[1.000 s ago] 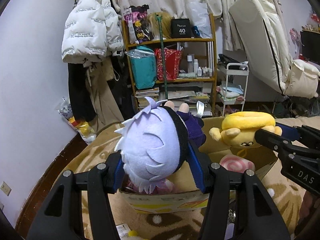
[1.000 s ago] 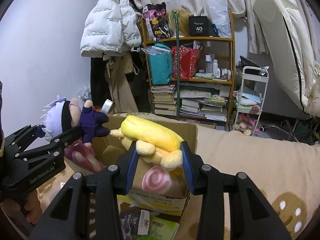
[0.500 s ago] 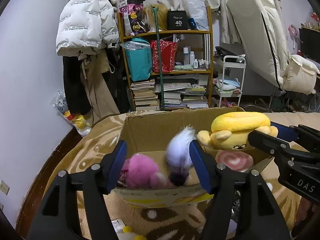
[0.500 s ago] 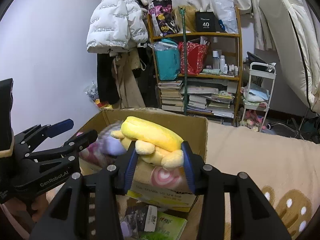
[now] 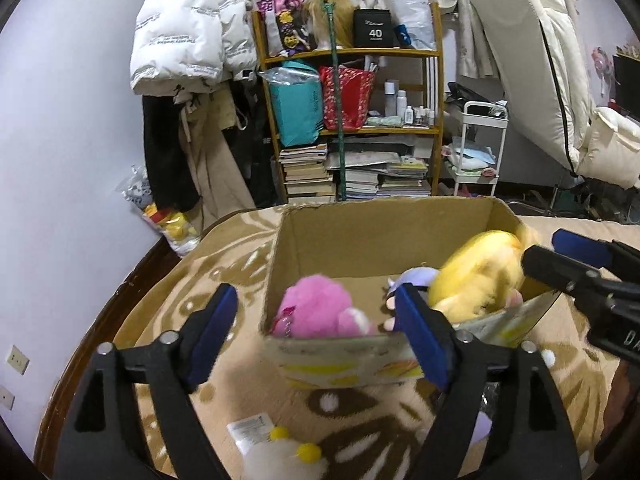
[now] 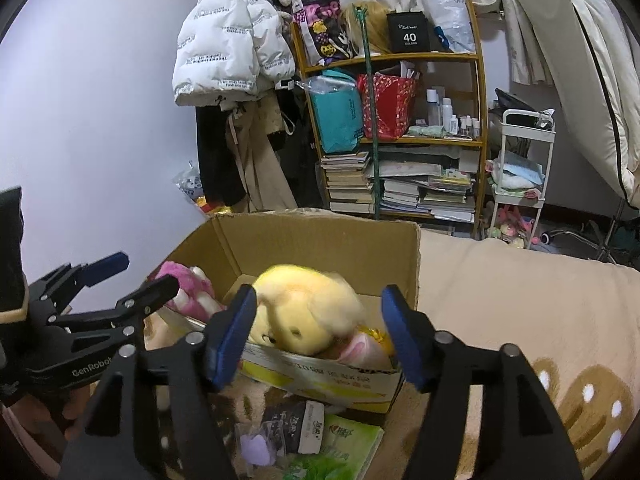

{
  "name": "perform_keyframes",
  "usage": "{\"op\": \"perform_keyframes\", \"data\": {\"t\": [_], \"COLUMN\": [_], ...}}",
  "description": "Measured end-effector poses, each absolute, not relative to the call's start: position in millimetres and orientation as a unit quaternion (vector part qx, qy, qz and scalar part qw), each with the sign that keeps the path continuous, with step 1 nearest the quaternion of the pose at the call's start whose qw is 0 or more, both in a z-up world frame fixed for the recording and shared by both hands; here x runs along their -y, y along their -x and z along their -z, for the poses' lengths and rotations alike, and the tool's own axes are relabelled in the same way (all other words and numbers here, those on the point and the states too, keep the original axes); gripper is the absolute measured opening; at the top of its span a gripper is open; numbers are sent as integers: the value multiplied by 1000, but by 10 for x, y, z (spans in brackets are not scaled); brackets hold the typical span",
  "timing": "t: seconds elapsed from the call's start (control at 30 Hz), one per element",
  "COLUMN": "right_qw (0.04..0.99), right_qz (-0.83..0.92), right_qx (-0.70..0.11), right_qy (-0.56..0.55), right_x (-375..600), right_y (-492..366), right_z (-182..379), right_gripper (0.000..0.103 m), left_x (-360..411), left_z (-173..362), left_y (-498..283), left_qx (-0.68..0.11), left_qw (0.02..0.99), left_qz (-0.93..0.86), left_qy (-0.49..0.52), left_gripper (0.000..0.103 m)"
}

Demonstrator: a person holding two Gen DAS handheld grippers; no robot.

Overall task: Organize soft objects
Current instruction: 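Release the doll and the yellow plush into the box, opening both tools, then lower the left tool to the white chick plush while the right tool reaches the lavender packet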

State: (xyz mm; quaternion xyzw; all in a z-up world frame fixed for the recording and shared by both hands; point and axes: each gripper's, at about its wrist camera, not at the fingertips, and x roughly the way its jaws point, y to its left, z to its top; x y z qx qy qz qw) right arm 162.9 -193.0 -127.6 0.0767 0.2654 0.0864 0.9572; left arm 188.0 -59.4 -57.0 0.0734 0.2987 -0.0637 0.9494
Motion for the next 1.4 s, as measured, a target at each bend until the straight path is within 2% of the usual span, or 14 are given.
{"op": "perform_keyframes", "data": {"t": [0.03, 0.13, 0.27, 0.43, 0.9, 1.4], "right_qw": [957, 958, 957, 958, 956, 945], "right_qz": [-88, -80, -79, -78, -88, -111], "right_qx": [-266, -264, -264, -263, -274, -305], "right_qy": [-78, -82, -89, -85, -53, -25], "right_x": [1937, 1948, 1951, 1929, 1701, 1438], "right_y": [-1610, -1531, -1414, -1252, -832, -803], "right_z": [1265, 1229, 1178, 1118, 1107, 1386], "right_gripper": [71, 89, 95, 100, 101, 101], "left_x": [569, 499, 445, 410, 150, 2], "left_z": [556, 527, 524, 513, 594, 934], "left_y": [-1854, -1767, -1652, -1502, -1166, -1385], "left_qx": [-298, -299, -307, -320, -384, -456], "left_qw": [950, 950, 948, 943, 920, 888], "left_qz": [60, 54, 45, 47, 13, 5], "left_qy": [-72, -70, -77, -80, -76, -56], "left_gripper": [87, 88, 97, 97, 97, 97]}}
